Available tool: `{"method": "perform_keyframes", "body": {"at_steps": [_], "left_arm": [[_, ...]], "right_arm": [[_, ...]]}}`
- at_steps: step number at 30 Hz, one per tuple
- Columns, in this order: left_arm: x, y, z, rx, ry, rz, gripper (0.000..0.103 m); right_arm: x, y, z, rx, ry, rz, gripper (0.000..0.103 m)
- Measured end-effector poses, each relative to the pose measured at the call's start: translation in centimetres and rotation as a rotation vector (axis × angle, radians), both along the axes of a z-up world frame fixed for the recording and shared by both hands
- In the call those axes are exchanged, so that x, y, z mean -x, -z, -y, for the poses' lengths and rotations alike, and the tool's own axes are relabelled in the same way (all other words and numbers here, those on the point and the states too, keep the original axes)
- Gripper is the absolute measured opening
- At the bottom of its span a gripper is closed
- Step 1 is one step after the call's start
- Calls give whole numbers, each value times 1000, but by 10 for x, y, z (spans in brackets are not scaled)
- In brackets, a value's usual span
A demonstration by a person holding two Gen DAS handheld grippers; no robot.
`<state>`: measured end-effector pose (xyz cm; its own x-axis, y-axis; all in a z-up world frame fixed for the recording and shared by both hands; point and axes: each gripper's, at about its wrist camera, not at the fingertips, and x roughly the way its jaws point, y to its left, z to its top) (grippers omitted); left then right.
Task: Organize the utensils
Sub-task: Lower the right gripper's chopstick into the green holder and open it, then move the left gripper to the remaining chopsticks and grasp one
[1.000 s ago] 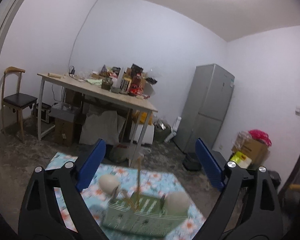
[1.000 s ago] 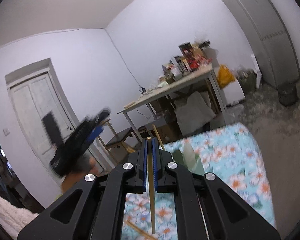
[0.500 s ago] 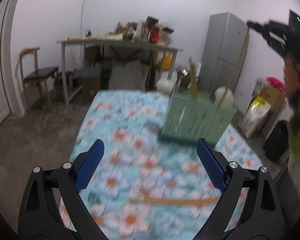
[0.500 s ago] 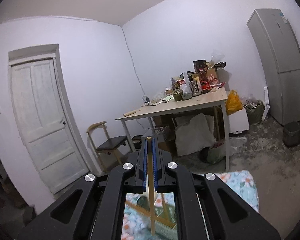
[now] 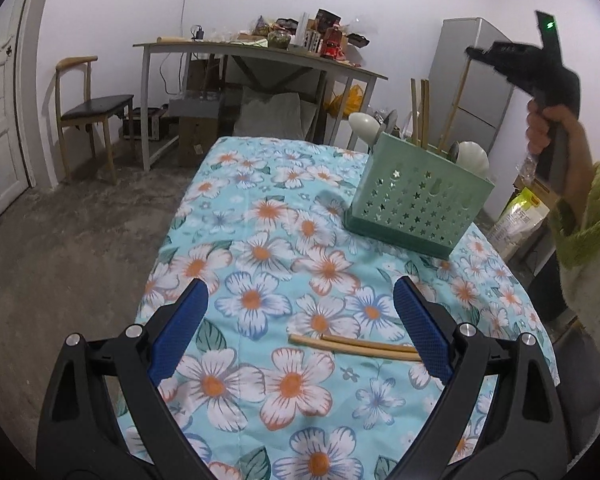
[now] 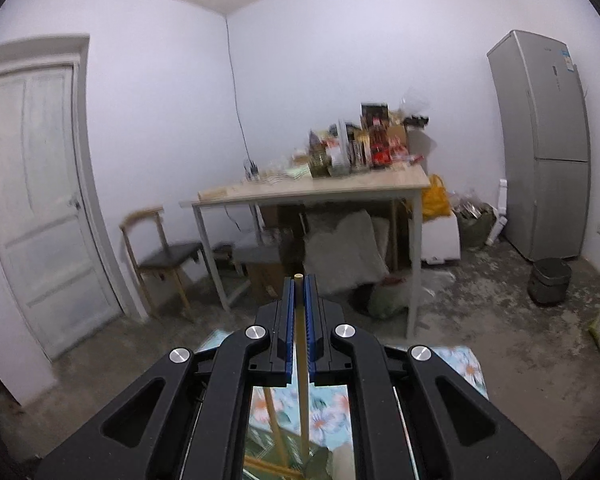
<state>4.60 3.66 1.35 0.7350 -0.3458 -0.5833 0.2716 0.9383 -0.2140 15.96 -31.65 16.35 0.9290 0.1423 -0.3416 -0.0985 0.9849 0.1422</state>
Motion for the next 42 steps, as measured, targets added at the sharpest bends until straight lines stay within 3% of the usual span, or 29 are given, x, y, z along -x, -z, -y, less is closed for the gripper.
{"method": "perform_keyframes", "body": {"at_steps": [3,4,5,7,12,21,28,32,38,42], "left_arm": [[0,4,0,-3,9,-6,91],[1,5,0,-3,11,-9,91],[1,6,0,-2,14,-13,91],[0,8,0,2,14,-21,91],[0,12,-3,27,18,-33,91],[3,22,-2,44,49,-60,91],[-2,29,8,76,81,-95,91],[-8,37,11,154,94,-154,91],[-17,60,22,289,107,-289,68],[-27,82,21,345,50,-380,51]], "right_arm": [[-1,15,-1,-17,-23,-56,7],[1,16,0,-19,-22,-61,11],[6,15,1,-24,-21,-60,23],[16,12,5,-38,-19,-43,38],[53,-6,11,-62,-17,8,48],[136,-5,16,-105,-53,38,57],[170,50,20,-239,-67,-95,57],[177,94,23,-332,-55,-207,57],[179,122,22,-387,-44,-261,57],[177,122,28,-403,-44,-259,57]]}}
